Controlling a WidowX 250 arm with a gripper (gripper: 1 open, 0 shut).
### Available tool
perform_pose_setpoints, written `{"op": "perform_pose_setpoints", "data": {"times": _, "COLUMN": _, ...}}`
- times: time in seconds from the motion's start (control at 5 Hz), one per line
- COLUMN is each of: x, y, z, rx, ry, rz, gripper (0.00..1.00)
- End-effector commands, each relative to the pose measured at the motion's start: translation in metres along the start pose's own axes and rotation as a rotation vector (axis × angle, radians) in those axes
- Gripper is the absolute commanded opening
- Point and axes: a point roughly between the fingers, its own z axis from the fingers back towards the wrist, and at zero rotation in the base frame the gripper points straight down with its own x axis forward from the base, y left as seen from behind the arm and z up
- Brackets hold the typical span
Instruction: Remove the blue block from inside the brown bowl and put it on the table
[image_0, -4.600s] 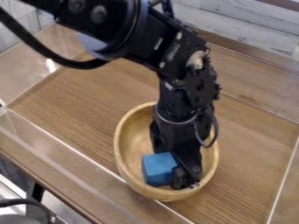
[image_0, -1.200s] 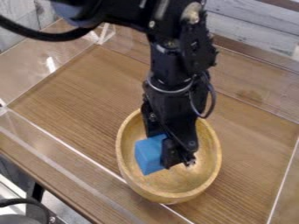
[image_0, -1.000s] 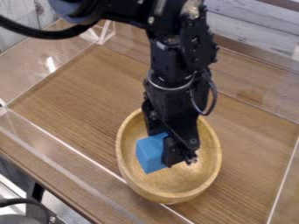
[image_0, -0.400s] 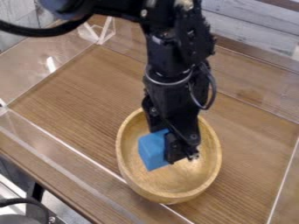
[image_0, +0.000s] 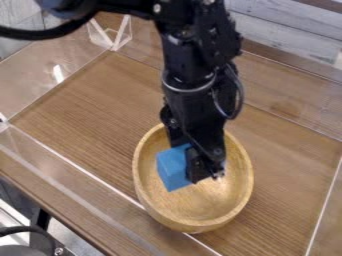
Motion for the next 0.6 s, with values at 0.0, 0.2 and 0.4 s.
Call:
{"op": "perform_pose_setpoints", "data": {"times": 0.0, "x": 0.003, "y": 0.016, "z": 0.018, "rx": 0.033, "ry": -0.049, "rz": 0.029, "gripper": 0.0}}
{"op": "perform_pose_setpoints", "data": {"times": 0.2, "x": 0.0, "y": 0.033, "z": 0.024, "rx": 0.049, "ry": -0.055, "rz": 0.042, "gripper": 0.0}}
{"op": "perform_pose_setpoints", "data": {"times": 0.4, "x": -0.003, "y": 0.059, "z": 0.031, "rx": 0.074, "ry": -0.057, "rz": 0.091, "gripper": 0.0}}
